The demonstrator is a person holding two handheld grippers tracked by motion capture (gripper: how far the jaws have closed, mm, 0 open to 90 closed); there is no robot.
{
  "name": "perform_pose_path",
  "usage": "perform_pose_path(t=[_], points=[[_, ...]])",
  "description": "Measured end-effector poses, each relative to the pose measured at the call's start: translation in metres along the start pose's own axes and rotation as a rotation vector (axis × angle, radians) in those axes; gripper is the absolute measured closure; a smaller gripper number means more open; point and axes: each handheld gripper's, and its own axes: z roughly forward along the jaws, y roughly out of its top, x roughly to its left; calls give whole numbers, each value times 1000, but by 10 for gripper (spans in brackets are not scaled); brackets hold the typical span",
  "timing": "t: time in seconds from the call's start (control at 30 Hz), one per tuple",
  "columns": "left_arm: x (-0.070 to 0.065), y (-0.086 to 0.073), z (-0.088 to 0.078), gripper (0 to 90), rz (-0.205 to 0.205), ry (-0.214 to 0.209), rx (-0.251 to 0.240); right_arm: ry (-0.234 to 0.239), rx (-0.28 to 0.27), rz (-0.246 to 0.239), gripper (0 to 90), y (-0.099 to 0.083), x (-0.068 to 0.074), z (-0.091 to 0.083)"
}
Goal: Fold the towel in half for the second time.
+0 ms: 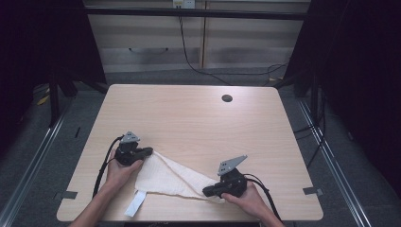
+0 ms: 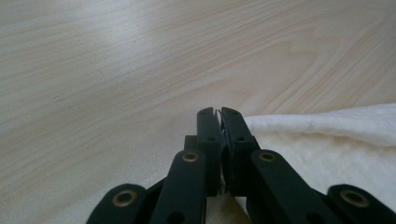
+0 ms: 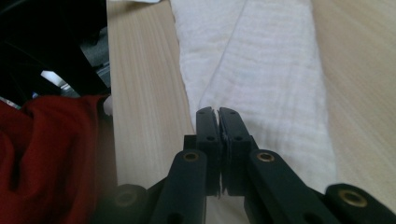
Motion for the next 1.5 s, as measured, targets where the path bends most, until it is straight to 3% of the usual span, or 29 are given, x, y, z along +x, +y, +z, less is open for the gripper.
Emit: perform_pose_path(t=[0.17, 0.33, 0.57, 0.8, 0.87, 1.0, 1.23, 1.37, 1.5], points=[[-2, 1, -1, 873, 4, -1, -14, -11, 21, 8, 879, 0, -2, 4], [-7, 8, -10, 873, 14, -15, -78, -44, 30, 8, 880, 3, -4, 5], [-20, 18, -26, 873, 30, -29, -190, -153, 3, 25, 885, 6, -17, 1], [-30, 26, -41, 873, 50, -42, -254, -209, -14, 55, 886, 10, -29, 0], [-31, 30, -49, 873, 56, -51, -280, -263, -21, 53, 887, 11, -31, -1], [-38, 34, -62, 873, 79, -76, -319, -309, -31, 69, 887, 12, -39, -5], [-54, 22, -72, 873, 181, -91, -273, -346, -48, 104, 887, 10, -44, -8], [-59, 1, -70, 873, 240, -93, -185, -347, -53, 105, 887, 10, -44, -8], [-54, -13, -65, 873, 236, -98, -119, -376, -46, 82, 886, 10, -40, -8]])
